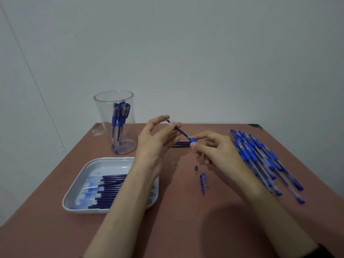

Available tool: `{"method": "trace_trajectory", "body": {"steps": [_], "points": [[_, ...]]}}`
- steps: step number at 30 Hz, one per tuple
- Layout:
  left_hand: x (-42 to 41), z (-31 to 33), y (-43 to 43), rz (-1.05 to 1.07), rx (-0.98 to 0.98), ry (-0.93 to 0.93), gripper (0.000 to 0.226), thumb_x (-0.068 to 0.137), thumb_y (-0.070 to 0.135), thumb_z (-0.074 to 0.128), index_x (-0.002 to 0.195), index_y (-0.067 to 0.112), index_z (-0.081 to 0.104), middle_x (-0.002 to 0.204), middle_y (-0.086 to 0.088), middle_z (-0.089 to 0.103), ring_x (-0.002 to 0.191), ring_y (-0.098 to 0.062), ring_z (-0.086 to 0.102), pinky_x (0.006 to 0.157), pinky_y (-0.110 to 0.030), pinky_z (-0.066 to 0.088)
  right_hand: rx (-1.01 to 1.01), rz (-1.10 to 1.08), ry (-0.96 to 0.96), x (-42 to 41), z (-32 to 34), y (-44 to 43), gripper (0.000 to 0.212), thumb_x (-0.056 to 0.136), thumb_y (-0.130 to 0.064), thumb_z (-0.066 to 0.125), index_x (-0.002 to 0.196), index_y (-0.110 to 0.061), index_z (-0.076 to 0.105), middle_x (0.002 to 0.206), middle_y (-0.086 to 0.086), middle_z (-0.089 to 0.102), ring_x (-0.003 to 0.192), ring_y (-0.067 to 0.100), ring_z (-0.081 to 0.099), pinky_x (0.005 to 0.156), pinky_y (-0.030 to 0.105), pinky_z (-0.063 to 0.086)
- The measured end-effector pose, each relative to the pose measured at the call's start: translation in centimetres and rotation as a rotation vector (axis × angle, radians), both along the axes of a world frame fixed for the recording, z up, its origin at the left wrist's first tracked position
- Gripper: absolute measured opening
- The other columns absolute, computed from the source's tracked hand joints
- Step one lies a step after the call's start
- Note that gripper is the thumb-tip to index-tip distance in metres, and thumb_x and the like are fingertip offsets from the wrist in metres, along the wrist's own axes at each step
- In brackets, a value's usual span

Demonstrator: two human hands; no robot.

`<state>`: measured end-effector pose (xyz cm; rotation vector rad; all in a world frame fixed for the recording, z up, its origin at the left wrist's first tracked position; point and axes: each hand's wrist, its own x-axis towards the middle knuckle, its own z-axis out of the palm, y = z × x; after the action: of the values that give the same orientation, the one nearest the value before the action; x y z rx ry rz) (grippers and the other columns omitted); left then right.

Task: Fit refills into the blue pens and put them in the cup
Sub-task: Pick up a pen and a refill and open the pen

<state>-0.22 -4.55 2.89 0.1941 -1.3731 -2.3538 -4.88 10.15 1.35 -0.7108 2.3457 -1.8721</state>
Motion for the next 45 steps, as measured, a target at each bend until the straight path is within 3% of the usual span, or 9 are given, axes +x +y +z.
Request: {"method": "trace_trajectory", "body": {"steps": [7, 13, 16, 20, 23, 25, 32, 40, 45], "points": [[0.1, 0.3, 0.3, 0.059, -0.048, 0.032, 0.02, 0.083, -0.001, 0.063, 0.098, 0.011, 0.067, 0.094, -0.009, 0.071, 0.091, -0.017, 0.068, 0.083, -0.024, 0.056, -0.029, 0.025, -0.013, 0.0, 0.1, 0.2, 0.011, 0.087, -0.016, 0.068, 0.096, -0.02, 0.072, 0.062, 0.006, 0.061, 0.046, 0.006, 0.047, 0.044, 0.016, 0.037], [0.1, 5.1, -1.8, 0.337, -0.143, 0.349, 0.022, 0.093, 0.006, 0.055, 0.11, 0.019, 0.061, 0.083, -0.006, 0.071, 0.08, -0.018, 0.069, 0.075, -0.027, 0.055, -0.015, -0.014, -0.034, -0.2, 0.0, 0.1, 0.008, 0.088, -0.012, 0.067, 0.092, -0.017, 0.071, 0.062, 0.008, 0.058, 0.043, 0.001, 0.049, 0.042, 0.014, 0.036], [-1.7, 8.1, -3.3, 0.404, -0.588, 0.396, 0.028, 0.092, 0.006, 0.057, 0.112, 0.024, 0.063, 0.078, 0.0, 0.066, 0.071, -0.014, 0.063, 0.076, -0.032, 0.056, -0.029, -0.06, -0.033, -0.3, -0.2, 0.1, 0.007, 0.088, -0.015, 0.068, 0.091, -0.021, 0.071, 0.062, 0.01, 0.057, 0.044, 0.002, 0.051, 0.044, 0.016, 0.037], [-5.6, 6.9, -3.3, 0.225, -1.293, 0.119, 0.036, 0.09, 0.005, 0.057, 0.123, 0.019, 0.062, 0.084, -0.008, 0.068, 0.072, -0.016, 0.057, 0.074, -0.029, 0.047, -0.063, -0.141, -0.043, -0.7, -0.3, 0.1, 0.008, 0.087, -0.016, 0.068, 0.087, -0.024, 0.071, 0.062, 0.008, 0.057, 0.042, 0.001, 0.05, 0.046, 0.023, 0.035], [-7.7, 3.2, -3.7, 0.049, -1.525, -0.097, 0.03, 0.086, 0.005, 0.065, 0.115, 0.009, 0.067, 0.091, -0.009, 0.072, 0.081, -0.014, 0.061, 0.076, -0.016, 0.042, -0.082, -0.186, -0.035, -0.8, -0.3, 0.1, 0.007, 0.086, -0.017, 0.069, 0.088, -0.023, 0.071, 0.064, 0.012, 0.056, 0.04, 0.0, 0.049, 0.05, 0.026, 0.033], [-8.8, 1.2, -4.0, -0.011, -1.631, -0.198, 0.019, 0.084, 0.007, 0.068, 0.103, 0.007, 0.072, 0.094, -0.009, 0.073, 0.085, -0.016, 0.064, 0.083, -0.021, 0.048, -0.082, -0.201, -0.03, -0.9, -0.3, 0.2, 0.007, 0.086, -0.017, 0.069, 0.089, -0.023, 0.071, 0.063, 0.01, 0.058, 0.04, 0.0, 0.049, 0.051, 0.025, 0.034], [-10.6, -1.3, -4.1, -0.176, -1.692, -0.305, 0.019, 0.084, 0.008, 0.065, 0.1, 0.012, 0.075, 0.097, -0.008, 0.073, 0.089, -0.021, 0.065, 0.082, -0.031, 0.051, -0.032, -0.186, -0.004, -0.9, -0.7, 0.0, 0.007, 0.087, -0.023, 0.067, 0.087, -0.029, 0.069, 0.064, 0.012, 0.057, 0.044, 0.001, 0.051, 0.056, 0.027, 0.037], [-10.5, -1.4, -4.1, -0.205, -1.657, -0.307, 0.019, 0.086, 0.01, 0.065, 0.102, 0.014, 0.074, 0.097, -0.005, 0.073, 0.079, -0.01, 0.059, 0.074, -0.019, 0.045, -0.024, -0.196, 0.018, -0.7, -0.4, 0.2, 0.009, 0.087, -0.023, 0.067, 0.085, -0.032, 0.069, 0.066, 0.013, 0.058, 0.043, -0.001, 0.051, 0.056, 0.028, 0.039], [-9.5, -1.1, -3.8, -0.179, -1.647, -0.283, 0.023, 0.09, 0.014, 0.062, 0.111, 0.009, 0.07, 0.109, -0.008, 0.07, 0.096, -0.015, 0.063, 0.075, -0.012, 0.038, 0.004, -0.194, 0.04, -0.6, -0.6, 0.2, 0.01, 0.088, -0.024, 0.067, 0.085, -0.033, 0.068, 0.073, 0.026, 0.06, 0.045, 0.0, 0.051, 0.057, 0.029, 0.039]]}}
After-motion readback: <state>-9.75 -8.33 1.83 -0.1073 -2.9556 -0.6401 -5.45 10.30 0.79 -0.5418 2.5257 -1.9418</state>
